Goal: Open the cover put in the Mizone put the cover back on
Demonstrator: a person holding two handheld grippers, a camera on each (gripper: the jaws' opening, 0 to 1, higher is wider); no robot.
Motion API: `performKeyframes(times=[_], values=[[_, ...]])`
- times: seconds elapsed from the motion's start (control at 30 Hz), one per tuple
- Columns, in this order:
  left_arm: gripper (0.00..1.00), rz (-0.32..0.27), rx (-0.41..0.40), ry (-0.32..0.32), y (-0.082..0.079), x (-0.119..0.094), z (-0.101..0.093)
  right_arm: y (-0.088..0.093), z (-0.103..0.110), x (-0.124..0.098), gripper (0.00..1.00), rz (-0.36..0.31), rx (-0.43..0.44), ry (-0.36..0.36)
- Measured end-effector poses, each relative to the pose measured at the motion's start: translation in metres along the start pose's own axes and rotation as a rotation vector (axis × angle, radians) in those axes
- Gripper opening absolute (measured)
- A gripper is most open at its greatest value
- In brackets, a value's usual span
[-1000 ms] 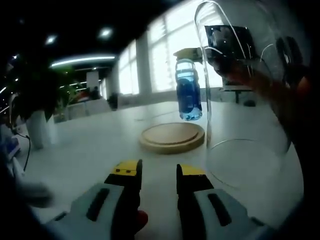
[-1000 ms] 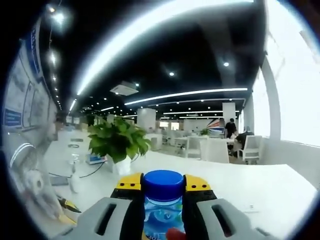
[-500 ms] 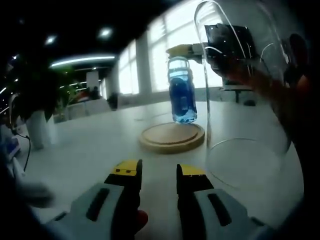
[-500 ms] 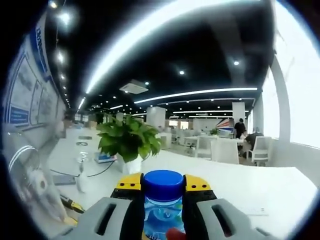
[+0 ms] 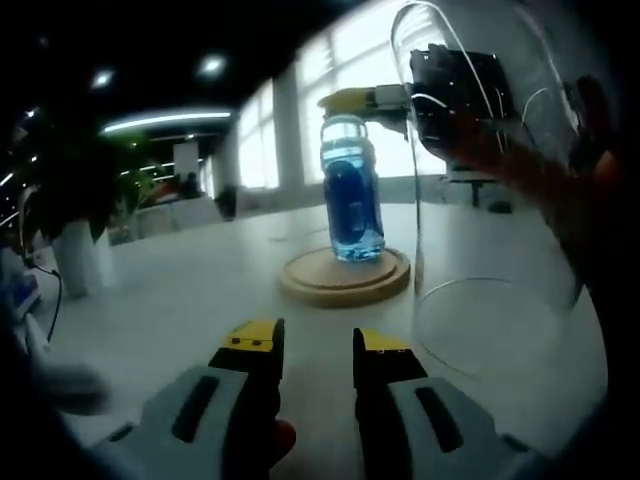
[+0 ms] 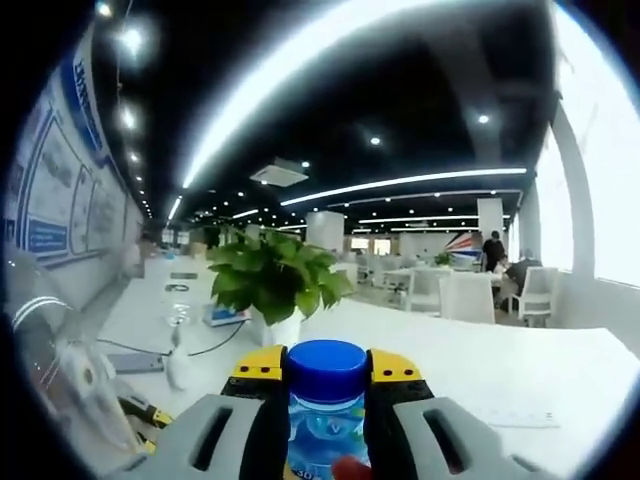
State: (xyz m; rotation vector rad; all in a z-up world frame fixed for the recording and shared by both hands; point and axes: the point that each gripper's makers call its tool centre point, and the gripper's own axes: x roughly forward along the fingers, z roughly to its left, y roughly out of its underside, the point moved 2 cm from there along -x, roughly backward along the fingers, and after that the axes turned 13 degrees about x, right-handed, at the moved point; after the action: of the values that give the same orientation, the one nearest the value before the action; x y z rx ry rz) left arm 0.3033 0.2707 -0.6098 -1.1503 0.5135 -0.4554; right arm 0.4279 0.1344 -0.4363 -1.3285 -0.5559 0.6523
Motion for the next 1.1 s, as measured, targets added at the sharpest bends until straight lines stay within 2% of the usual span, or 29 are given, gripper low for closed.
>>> performKeyframes(times=[0.27,0.33,0.37,0.4,0.57,0.77,0.87,1.1], values=[[0.21,-0.001,-0.003,0.001,0.000,0.000,0.000,-0.004,0.007,0.005,0.21,-0.012,0.004,-0.018],[0.21,0.000,-0.002,0.001,0.000,0.000,0.000,-0.002,0.002,0.009,0.21,-0.007,0.006,-0.017],[0.21,0.000,-0.002,0.001,0.000,0.000,0.000,-0.006,0.001,0.009,0.21,-0.050,0.021,-0.010],[0.21,0.000,-0.001,0.002,0.000,0.000,0.000,-0.002,0.001,0.007,0.21,-0.020,0.016,-0.015],[0.21,0.001,0.000,0.005,0.000,0.001,0.000,-0.002,0.002,-0.001,0.22,-0.057,0.047,-0.017],[0.21,0.000,-0.004,0.002,0.000,0.000,0.001,-0.002,0.002,-0.003,0.23,-0.060,0.045,-0.049],[0.21,0.001,-0.002,0.002,0.000,0.001,0.001,0.000,0.006,-0.005,0.23,-0.063,0.078,-0.079],[0.21,0.003,0.000,0.003,0.000,0.001,0.000,0.002,0.014,-0.007,0.23,-0.065,0.087,-0.089]])
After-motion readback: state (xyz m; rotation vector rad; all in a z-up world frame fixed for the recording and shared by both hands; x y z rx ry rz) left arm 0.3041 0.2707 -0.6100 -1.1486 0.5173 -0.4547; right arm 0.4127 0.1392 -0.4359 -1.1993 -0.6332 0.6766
